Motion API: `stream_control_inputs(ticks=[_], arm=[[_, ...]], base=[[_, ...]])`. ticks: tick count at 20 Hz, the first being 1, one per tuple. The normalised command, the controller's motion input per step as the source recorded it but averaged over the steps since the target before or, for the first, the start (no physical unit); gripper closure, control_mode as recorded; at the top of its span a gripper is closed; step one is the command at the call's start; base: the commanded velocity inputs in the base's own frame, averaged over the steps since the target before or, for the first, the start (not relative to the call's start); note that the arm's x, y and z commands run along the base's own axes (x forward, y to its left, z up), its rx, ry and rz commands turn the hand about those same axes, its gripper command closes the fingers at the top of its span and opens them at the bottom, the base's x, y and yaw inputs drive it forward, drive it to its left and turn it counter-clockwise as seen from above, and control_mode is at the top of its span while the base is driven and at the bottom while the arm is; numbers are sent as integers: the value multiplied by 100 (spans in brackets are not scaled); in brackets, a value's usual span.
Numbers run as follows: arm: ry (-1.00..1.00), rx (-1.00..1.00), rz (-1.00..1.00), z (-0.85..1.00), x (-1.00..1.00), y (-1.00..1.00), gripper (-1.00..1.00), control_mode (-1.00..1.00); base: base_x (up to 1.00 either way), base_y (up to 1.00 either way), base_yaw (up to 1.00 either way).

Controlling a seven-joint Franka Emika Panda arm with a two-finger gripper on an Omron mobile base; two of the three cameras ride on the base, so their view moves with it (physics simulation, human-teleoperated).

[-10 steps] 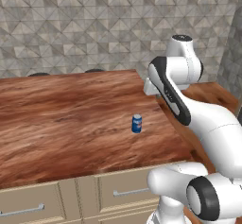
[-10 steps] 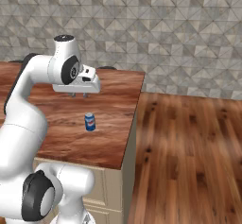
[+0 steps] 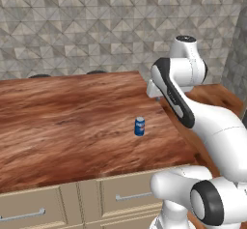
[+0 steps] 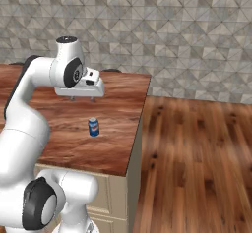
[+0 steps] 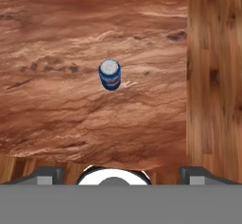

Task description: Pick the can from the counter and place it in the open cabinet.

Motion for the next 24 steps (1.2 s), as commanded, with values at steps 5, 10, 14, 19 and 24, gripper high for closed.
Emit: stream_control_inputs(ticks=[5,10,14,19,24], arm=[[18,-3,6,-32,34,0,-100,-100],[5,0,10,-12,41,-7,-100,-100],[1,4,29,-33,9,-26,-100,-100],[0,6,42,-48,27,0,-100,-100],[-1,4,54,-43,27,0,-100,-100]], base=[[0,0,0],[0,0,0],[0,0,0],[0,0,0],[0,0,0]])
